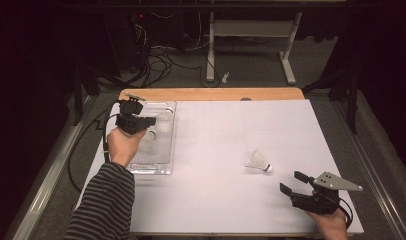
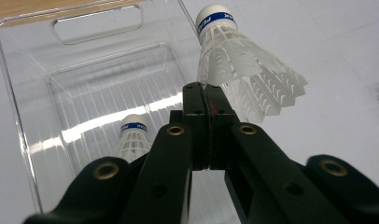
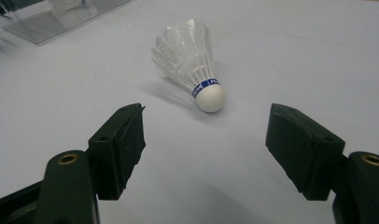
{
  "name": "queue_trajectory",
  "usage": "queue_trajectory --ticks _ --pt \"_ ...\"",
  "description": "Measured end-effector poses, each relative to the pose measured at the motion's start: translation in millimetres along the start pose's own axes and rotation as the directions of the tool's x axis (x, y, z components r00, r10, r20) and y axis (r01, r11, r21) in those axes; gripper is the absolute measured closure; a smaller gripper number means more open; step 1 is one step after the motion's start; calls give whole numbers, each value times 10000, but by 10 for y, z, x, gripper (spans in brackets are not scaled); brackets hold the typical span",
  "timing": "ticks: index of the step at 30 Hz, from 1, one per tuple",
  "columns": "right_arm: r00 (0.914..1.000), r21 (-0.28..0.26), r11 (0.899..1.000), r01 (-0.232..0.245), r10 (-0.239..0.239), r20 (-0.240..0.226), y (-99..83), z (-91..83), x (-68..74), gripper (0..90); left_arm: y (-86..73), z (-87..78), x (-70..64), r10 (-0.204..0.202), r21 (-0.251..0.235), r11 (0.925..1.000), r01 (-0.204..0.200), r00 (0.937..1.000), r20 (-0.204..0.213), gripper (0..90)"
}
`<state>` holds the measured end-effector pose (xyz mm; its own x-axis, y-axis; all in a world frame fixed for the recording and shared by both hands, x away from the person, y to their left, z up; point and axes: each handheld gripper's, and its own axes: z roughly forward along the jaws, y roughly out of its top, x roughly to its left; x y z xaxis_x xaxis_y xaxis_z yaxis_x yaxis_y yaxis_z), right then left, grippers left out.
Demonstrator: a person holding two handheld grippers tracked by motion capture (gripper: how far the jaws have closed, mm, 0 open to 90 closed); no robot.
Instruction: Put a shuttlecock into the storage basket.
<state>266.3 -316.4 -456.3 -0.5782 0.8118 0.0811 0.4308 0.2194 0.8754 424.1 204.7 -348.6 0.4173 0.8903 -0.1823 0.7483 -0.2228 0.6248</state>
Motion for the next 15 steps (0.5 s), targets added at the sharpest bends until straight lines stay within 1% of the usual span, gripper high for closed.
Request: queue_trajectory --ticks 15 --pt "10000 -6 10000 -4 4 12 0 0 -2 288 32 118 108 -434 88 9990 437 9986 -296 896"
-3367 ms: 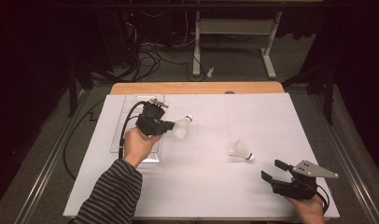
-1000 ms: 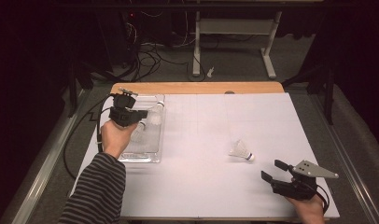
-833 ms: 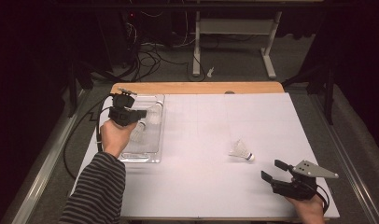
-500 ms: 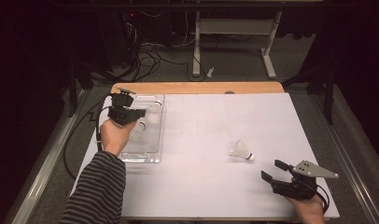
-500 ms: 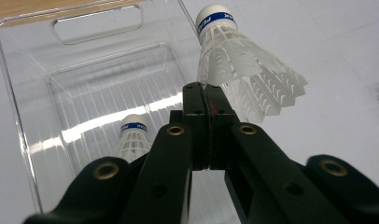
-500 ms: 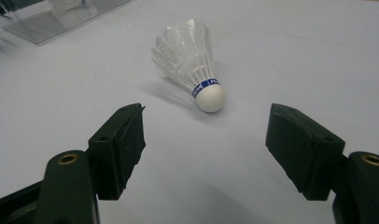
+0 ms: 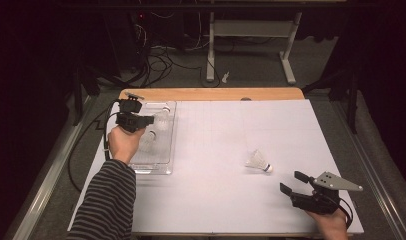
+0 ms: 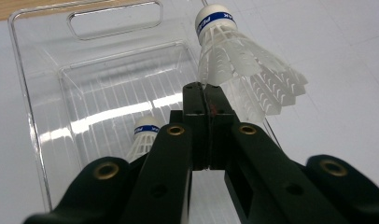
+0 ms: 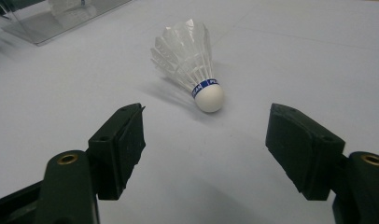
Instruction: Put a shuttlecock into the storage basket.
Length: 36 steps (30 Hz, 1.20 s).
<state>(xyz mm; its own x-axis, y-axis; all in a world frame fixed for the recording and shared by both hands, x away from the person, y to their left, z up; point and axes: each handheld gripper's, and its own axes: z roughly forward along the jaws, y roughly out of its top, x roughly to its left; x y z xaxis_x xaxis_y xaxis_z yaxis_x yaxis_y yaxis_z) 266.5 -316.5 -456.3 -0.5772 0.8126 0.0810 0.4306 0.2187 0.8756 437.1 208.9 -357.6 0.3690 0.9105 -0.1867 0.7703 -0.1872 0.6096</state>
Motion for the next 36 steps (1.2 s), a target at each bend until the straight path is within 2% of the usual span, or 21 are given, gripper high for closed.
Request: queue_trajectory --ticks 7,23,36 --pt "10000 9 10000 1 -1 -7 0 1 2 287 14 80 36 -254 -13 9997 254 9996 -134 896" --pt "10000 44 10000 20 -20 -23 1 6 9 287 60 289 71 -561 223 9981 572 9973 -479 896" --pt "10000 45 10000 19 -18 -37 0 7 8 287 63 410 101 -763 386 9961 787 9953 -595 895"
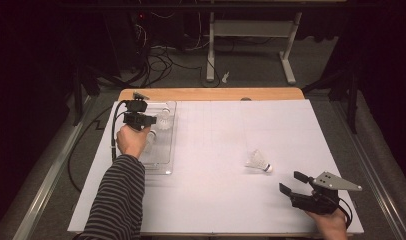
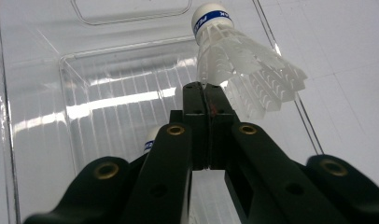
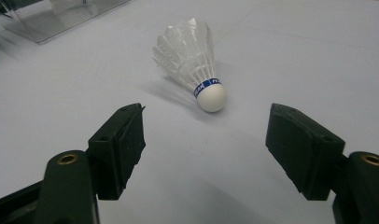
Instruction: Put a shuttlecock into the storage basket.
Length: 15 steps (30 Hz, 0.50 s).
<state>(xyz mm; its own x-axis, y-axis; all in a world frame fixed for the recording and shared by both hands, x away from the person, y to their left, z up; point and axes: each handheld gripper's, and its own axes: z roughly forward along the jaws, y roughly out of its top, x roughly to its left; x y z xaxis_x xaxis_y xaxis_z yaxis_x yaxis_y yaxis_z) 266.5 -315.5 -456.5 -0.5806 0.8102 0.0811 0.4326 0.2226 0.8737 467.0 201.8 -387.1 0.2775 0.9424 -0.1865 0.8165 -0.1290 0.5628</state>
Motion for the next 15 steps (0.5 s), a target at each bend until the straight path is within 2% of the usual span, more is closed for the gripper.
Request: queue_trajectory --ticks 5,6,15 --pt "10000 2 10000 -11 11 7 0 0 -1 288 9 51 0 62 79 9999 -63 10000 37 896" --pt "10000 1 10000 -13 13 8 0 0 0 288 8 47 -4 -8 160 9999 9 10000 -63 896" --pt "10000 19 10000 -22 22 -8 0 3 -1 287 13 107 0 -97 259 9996 99 9999 -65 895"
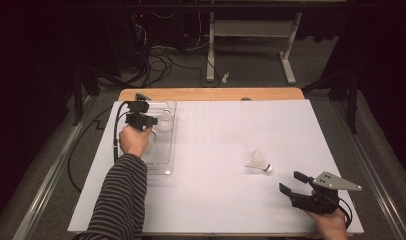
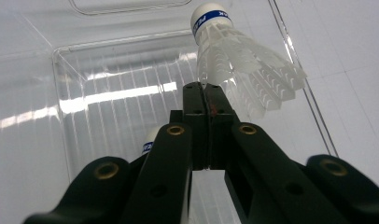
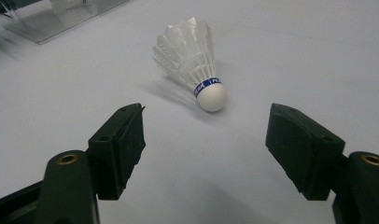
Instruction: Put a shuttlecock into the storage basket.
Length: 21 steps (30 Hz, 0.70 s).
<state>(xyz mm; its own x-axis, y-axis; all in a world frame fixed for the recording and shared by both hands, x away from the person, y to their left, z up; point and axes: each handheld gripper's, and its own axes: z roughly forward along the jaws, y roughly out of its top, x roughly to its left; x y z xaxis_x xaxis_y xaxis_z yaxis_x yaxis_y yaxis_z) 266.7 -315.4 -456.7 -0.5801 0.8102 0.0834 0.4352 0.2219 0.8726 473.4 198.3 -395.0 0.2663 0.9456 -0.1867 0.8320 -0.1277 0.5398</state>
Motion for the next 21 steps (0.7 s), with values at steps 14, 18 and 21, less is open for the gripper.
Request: queue_trajectory --ticks 14,18,21 --pt "10000 6 10000 -1 1 -28 -1 -1 -4 287 -5 47 -49 245 364 9990 -255 9994 258 697" --pt "10000 16 10000 2 -2 -32 -1 -1 -4 287 -9 14 -64 301 327 9990 -306 9994 173 641" --pt "10000 17 10000 -8 9 -26 -1 0 -4 287 -18 -8 -69 344 366 9987 -351 9992 184 594"
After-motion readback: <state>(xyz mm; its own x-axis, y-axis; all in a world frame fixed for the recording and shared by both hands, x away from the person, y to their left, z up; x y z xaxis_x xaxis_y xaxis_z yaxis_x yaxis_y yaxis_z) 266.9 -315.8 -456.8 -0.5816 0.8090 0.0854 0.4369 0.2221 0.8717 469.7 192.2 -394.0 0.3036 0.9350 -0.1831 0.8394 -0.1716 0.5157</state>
